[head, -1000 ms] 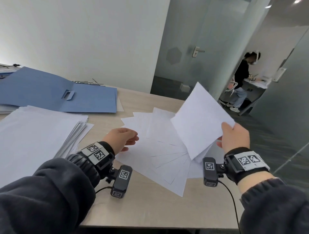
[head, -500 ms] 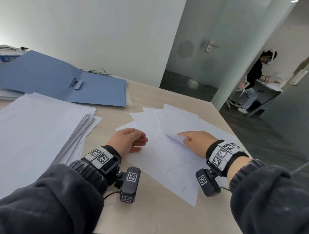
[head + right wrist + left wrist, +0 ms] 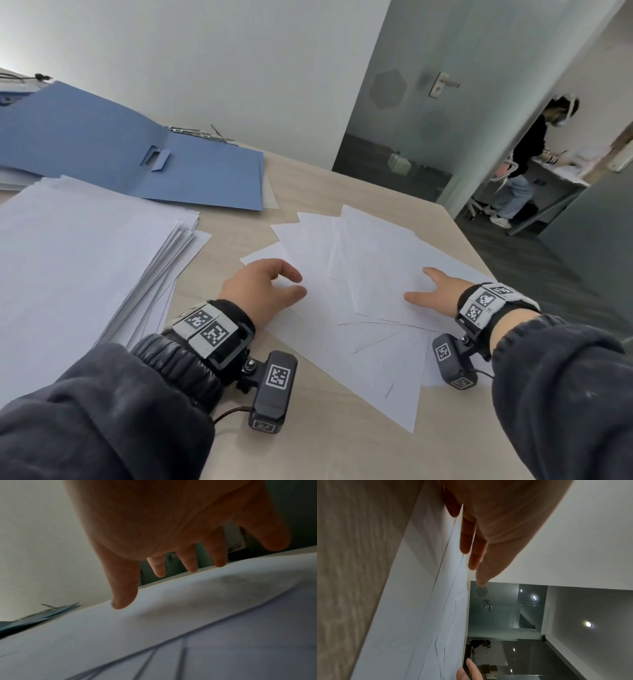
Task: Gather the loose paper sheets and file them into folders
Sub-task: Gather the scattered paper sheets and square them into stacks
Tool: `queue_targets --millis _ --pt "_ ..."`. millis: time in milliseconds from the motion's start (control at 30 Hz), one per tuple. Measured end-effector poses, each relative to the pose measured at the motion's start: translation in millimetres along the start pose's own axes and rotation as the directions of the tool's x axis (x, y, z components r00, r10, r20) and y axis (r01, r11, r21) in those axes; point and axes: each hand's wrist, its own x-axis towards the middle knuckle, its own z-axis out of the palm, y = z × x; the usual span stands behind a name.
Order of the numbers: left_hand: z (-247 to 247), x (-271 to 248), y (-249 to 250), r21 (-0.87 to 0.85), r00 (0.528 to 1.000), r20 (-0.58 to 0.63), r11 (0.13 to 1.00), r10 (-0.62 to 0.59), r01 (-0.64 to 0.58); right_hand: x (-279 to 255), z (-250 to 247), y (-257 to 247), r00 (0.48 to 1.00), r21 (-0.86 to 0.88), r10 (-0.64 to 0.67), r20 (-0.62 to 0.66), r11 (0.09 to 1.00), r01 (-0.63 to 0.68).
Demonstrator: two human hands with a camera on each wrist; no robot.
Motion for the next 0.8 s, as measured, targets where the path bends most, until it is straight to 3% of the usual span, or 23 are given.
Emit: queue_targets --millis 133,400,533,633,700,800 --pt "4.5 1.6 -3.0 0.352 0.988 0.152 0.935 -0.015 -0.040 12.3 6.1 23.8 0.989 0.005 0.109 0.098 0.994 -0.110" --pt "11.1 15.0 0.5 0.500 0.919 0.391 0.848 -0.040 -0.176 5.5 10.0 36.9 0.990 -0.027 0.030 0.141 0.999 -0.027" --pt "8.8 30.3 12.0 0.423 0.913 0.406 0.894 -0.042 -0.148 0.6 12.2 46.4 0.985 -0.063 -0.030 0.169 0.997 0.042" --pt "10.8 42.7 13.6 0.242 0.914 0.406 0.966 -0.015 -0.091 -6.4 13.4 49.5 0.980 -0.081 -0.040 0.195 0.995 0.057" --pt "14.0 48.4 13.1 0.117 0.920 0.393 0.991 0.018 -0.069 -16.4 13.1 45.9 0.978 -0.080 -0.046 0.202 0.995 0.063" --pt "14.5 51.9 12.5 0.081 0.946 0.325 0.996 0.003 -0.031 -29.0 16.5 41.2 0.980 -0.069 -0.056 0.192 0.995 0.070"
